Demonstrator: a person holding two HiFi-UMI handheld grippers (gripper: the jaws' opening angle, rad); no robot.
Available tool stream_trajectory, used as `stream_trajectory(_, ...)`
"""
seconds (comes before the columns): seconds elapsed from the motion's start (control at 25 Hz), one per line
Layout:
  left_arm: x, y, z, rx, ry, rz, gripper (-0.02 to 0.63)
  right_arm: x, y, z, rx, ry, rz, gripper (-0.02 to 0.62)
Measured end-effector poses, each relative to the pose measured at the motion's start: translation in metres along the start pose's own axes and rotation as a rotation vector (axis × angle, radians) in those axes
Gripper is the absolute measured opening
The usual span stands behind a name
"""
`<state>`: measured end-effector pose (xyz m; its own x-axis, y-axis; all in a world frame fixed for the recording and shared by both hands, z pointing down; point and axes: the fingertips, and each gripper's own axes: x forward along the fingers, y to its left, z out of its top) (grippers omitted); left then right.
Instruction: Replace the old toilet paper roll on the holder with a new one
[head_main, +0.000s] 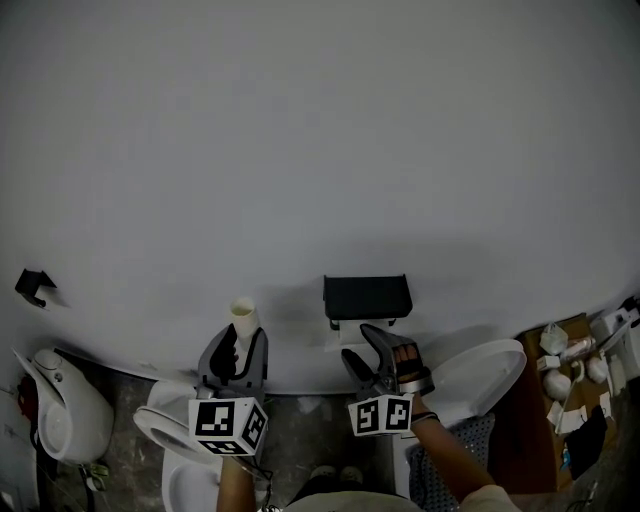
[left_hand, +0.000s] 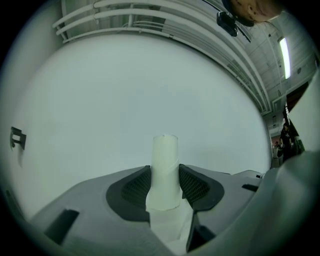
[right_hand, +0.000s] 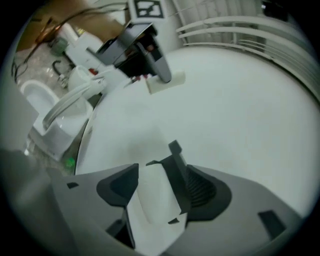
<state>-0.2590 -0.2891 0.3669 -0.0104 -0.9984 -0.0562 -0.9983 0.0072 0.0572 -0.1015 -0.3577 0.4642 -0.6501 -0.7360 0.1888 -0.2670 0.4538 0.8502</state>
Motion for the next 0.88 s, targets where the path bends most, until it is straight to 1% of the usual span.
stream_trajectory(0.16, 0.015, -0.017, 0.009, -0.029, -0.022, -0.042, 0.181, -0.030, -0.046, 0.007, 0.391, -0.076, -0.081, 0.222)
stream_trajectory(0.24, 0.021, -0.025, 0.013, -0.033, -0.032, -0.058, 0.181, -0.043, -0.072, 0.001, 0.585, -0.112, -0.150, 0.194)
stream_trajectory(0.28, 0.023, -0.028, 0.015, -0.034, -0.036, -0.064, 0.181, -0.050, -0.085, -0.004, 0.677, -0.133, -0.191, 0.161)
stream_trajectory(0.32, 0.025, -0.032, 0.016, -0.035, -0.040, -0.068, 0.181, -0.056, -0.097, -0.010, 0.754, -0.152, -0.231, 0.125)
stream_trajectory(0.36, 0.027, -0.034, 0.018, -0.036, -0.044, -0.071, 0.181, -0.061, -0.108, -0.016, 0.808, -0.166, -0.269, 0.102)
stream_trajectory(0.44, 0.031, -0.040, 0.020, -0.035, -0.050, -0.075, 0.181, -0.069, -0.123, -0.027, 0.861, -0.176, -0.331, 0.026)
stream_trajectory(0.52, 0.033, -0.045, 0.021, -0.036, -0.053, -0.080, 0.181, -0.075, -0.132, -0.037, 0.892, -0.169, -0.376, -0.008)
stream_trajectory(0.72, 0.035, -0.057, 0.022, -0.044, -0.054, -0.088, 0.181, -0.087, -0.140, -0.055, 0.986, -0.149, -0.433, -0.009)
stream_trajectory(0.88, 0.035, -0.061, 0.023, -0.045, -0.058, -0.089, 0.181, -0.092, -0.143, -0.063, 1.017, -0.138, -0.453, -0.009)
